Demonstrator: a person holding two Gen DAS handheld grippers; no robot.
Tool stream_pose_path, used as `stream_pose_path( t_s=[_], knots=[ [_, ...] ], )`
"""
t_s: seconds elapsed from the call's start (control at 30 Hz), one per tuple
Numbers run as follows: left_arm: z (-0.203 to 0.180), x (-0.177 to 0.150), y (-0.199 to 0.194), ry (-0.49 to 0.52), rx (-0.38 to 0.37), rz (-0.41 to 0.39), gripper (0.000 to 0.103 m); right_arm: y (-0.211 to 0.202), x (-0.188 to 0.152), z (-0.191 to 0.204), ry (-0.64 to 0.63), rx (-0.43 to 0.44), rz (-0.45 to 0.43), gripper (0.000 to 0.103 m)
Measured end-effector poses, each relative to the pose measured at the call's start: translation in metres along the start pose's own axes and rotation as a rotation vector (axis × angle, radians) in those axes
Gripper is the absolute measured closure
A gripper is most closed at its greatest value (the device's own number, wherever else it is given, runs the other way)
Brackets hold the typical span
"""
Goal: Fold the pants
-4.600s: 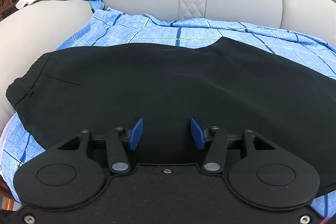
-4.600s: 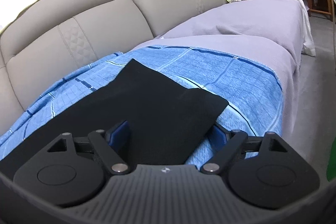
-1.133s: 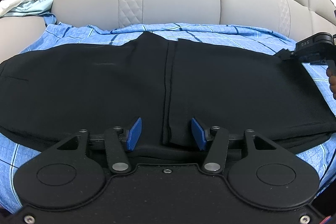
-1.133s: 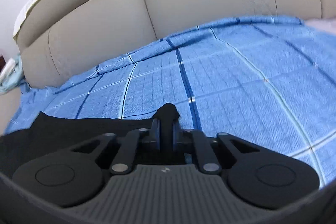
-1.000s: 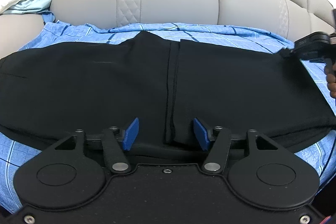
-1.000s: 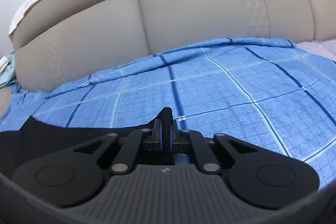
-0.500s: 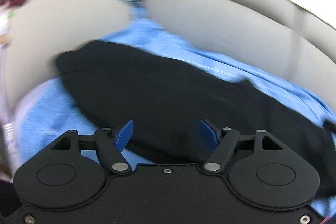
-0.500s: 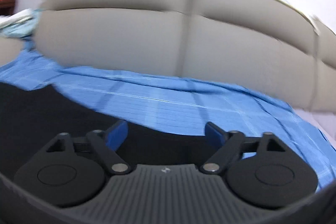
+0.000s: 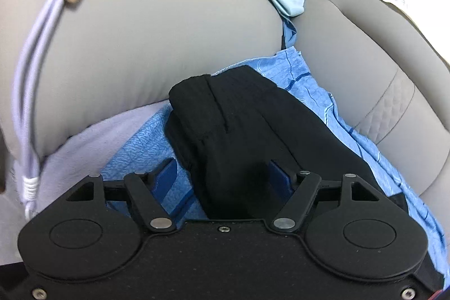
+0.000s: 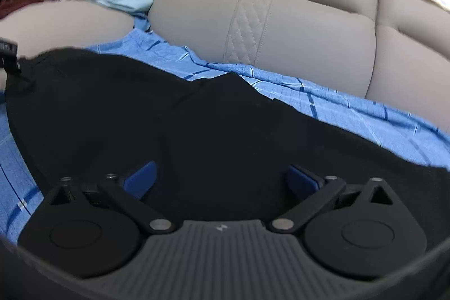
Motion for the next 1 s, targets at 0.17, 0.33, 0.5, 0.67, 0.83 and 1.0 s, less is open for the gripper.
stream_pose_path(
  t_s=[0.17, 0.33, 0.5, 0.67, 0.83, 1.0],
  knots=[
    [0.002, 0.003, 0.012, -0.015, -0.024, -0.027, 0.028, 0.006, -0.002, -0.001, 0.0, -0.006, -0.008, 0.0],
    [-0.002, 0.011, 0.026, -0.022, -0.038, -0.05, 0.022, 0.005, -0.002, -0.001, 0.008, -0.003, -0.011, 0.0],
    [-0.002, 0.014, 0.035, -0.085, -0.081, -0.062, 0.011, 0.004, -0.003, -0.002, 0.01, 0.0, -0.012, 0.0],
    [-0.01, 0.007, 0.031, -0.044, 0.013, -0.106, 0.056, 0.004, -0.003, -0.002, 0.011, 0.0, -0.012, 0.0],
    [-0.011, 0.003, 0.02, -0.098, 0.042, -0.157, 0.085, 0.004, -0.003, -0.003, 0.013, 0.006, -0.012, 0.0],
    [-0.053, 0.013, -0.02, 0.034, 0.02, -0.267, 0.088, -0.01, 0.006, -0.012, 0.06, 0.086, 0.032, 0.0]
  ],
)
Point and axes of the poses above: each gripper's, at about its wrist camera, not at the fingertips, and y roughly the way its jaws point, z to its left, x to its top, the point moved 2 cm from there along y, roughly the way its jaws point, and after that the axes turned 14 degrees about x, right-handed, at the moved point
